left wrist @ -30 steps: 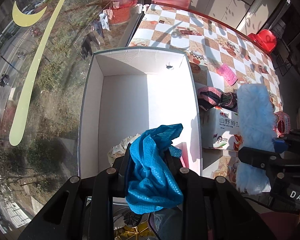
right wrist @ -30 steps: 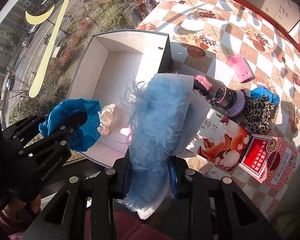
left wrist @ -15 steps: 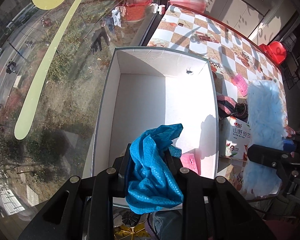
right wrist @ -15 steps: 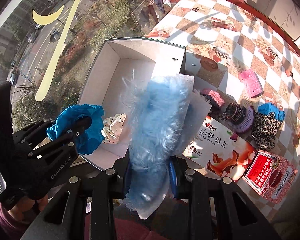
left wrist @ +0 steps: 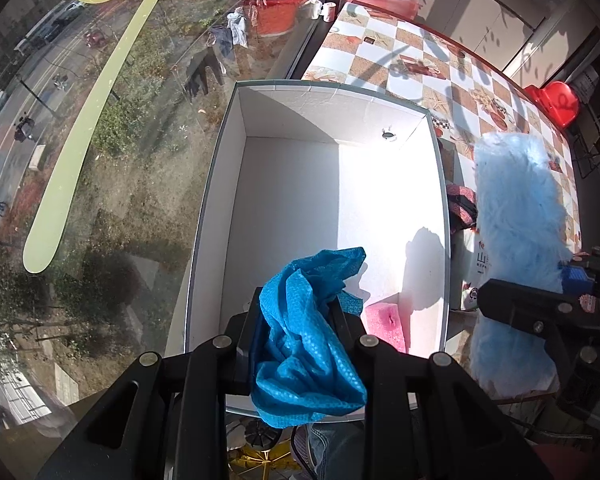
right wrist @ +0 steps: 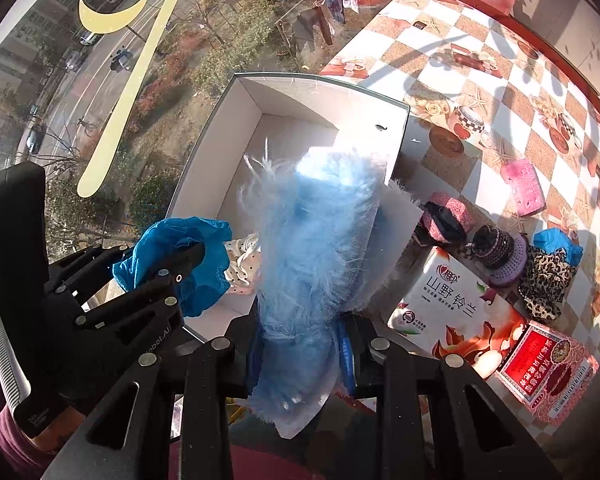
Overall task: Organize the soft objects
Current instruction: 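Carry the blue cloth and fluffy blue duster with both tools over the box, then open both tools to drop cloth and duster into the white box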
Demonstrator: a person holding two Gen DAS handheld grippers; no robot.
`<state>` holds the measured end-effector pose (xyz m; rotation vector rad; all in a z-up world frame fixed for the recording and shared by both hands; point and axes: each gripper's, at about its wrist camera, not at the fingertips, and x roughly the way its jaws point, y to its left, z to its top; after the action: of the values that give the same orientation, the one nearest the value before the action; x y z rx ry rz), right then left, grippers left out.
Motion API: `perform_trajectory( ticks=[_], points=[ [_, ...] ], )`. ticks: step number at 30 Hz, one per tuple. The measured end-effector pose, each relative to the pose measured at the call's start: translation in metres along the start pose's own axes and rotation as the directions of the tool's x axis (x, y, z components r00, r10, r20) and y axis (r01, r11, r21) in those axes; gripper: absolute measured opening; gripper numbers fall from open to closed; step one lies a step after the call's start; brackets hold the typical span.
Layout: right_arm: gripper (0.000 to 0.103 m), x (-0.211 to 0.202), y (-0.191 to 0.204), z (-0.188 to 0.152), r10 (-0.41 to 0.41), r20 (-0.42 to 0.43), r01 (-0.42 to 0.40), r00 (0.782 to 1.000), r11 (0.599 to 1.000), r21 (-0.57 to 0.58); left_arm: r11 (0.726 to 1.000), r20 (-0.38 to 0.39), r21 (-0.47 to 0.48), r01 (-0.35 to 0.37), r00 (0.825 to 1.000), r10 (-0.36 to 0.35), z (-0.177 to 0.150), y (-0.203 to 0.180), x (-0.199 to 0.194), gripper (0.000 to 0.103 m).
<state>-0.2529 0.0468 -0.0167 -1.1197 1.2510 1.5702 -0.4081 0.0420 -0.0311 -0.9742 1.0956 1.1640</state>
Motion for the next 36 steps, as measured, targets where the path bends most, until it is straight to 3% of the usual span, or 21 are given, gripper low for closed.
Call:
perform_trajectory(
  ticks=[20, 22, 25, 28, 30, 32, 34, 36],
  points=[
    [0.031, 0.012, 0.011, 0.028, -0.004, 0.006, 0.005, 1.000, 0.999, -0.034, 1.000, -0.041, 0.008, -0.008, 0.999, 0.008, -0.004, -0.005, 0.015, 0.034],
    [0.032, 0.013, 0.012, 0.029, -0.003, 0.001, 0.003, 1.000, 0.999, -0.037, 1.000, -0.040, 0.009, -0.013, 0.999, 0.013, -0.003, -0.005, 0.016, 0.043],
    [0.049, 0.012, 0.012, 0.029, -0.011, 0.008, 0.011, 1.000, 0.999, -0.042, 1.000, -0.034, 0.012, -0.016, 0.999, 0.016, -0.004, -0.005, 0.015, 0.063],
    [0.051, 0.010, 0.014, 0.031, -0.024, 0.013, 0.025, 1.000, 0.998, -0.051, 1.000, -0.037, 0.009, -0.023, 0.999, 0.023, -0.005, -0.004, 0.014, 0.080],
    [0.054, 0.010, 0.014, 0.031, -0.033, 0.013, 0.034, 0.999, 0.998, -0.054, 1.000, -0.024, -0.009, -0.013, 1.000, 0.013, -0.005, -0.002, 0.014, 0.082],
    [0.074, 0.009, 0.011, 0.031, -0.056, 0.020, 0.057, 0.998, 0.997, -0.044, 0.999, -0.017, -0.040, 0.012, 1.000, -0.012, -0.004, 0.002, 0.013, 0.087],
    [0.082, 0.007, 0.005, 0.032, -0.042, 0.027, 0.043, 0.999, 0.999, -0.022, 0.998, -0.011, -0.064, 0.028, 1.000, -0.029, -0.002, 0.005, 0.014, 0.103],
    [0.083, 0.006, 0.001, 0.033, -0.042, 0.022, 0.042, 0.999, 0.999, -0.004, 0.996, -0.010, -0.078, 0.043, 0.999, -0.044, -0.001, 0.007, 0.016, 0.103]
  ],
)
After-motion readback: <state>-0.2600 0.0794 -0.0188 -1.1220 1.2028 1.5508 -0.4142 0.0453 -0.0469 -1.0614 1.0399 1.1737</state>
